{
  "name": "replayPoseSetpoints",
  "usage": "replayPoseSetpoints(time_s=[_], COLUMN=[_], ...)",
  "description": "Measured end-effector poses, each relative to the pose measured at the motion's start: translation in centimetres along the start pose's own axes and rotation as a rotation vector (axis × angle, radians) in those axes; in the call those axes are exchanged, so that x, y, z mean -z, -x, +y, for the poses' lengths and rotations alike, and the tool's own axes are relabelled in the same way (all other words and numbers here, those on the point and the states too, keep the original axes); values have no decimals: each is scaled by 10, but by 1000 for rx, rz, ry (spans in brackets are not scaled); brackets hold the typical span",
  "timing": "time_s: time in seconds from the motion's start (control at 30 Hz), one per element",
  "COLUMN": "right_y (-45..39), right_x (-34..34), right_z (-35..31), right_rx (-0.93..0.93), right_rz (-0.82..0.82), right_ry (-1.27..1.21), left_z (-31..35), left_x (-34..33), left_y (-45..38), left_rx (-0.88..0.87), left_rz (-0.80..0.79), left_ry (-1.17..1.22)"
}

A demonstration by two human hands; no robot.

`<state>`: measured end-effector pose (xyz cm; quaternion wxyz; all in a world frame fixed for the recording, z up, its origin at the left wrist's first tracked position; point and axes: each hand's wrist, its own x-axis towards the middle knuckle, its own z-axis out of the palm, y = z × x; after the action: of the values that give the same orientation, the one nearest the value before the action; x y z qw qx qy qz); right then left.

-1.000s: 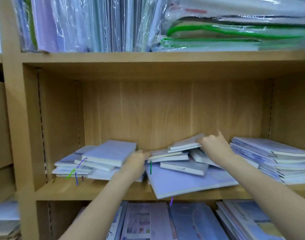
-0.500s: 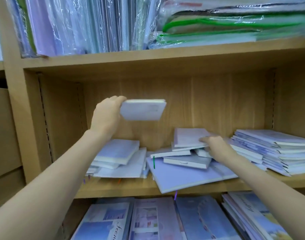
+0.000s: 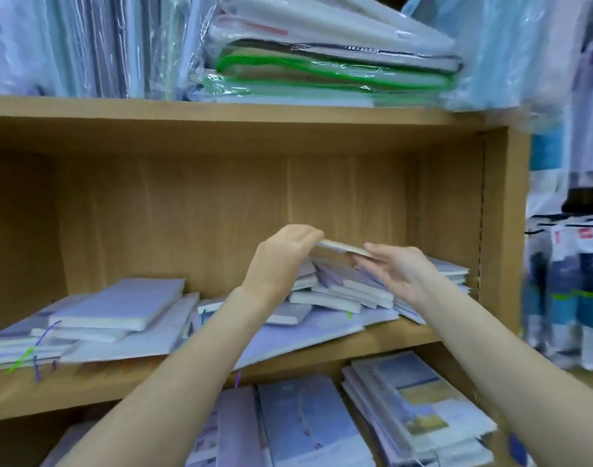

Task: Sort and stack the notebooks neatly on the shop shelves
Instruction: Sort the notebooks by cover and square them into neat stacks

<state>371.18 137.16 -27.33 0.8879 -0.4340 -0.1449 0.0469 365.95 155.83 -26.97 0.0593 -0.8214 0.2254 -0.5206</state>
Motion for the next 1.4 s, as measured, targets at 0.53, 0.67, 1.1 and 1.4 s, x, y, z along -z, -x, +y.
replayPoseSetpoints(time_s=[0.53,0.67,1.1,1.4], right_y=[-105,-109,-87,-90], right_x=[112,115,79,84], right_z=[13,12,57,59], right_rx=[298,229,225,227], right_rz=[-60,167,-431,-387], right_ry=[1918,2080,1684,1575], left_z=[-17,-18,-41,-57], left_x=[-87,-80,-56,-41], left_y=[23,28,30,41], left_rx=[568,552,522,736], left_rz=[-618,-681,-846,-453], left_ry=[65,-65,-331,-199])
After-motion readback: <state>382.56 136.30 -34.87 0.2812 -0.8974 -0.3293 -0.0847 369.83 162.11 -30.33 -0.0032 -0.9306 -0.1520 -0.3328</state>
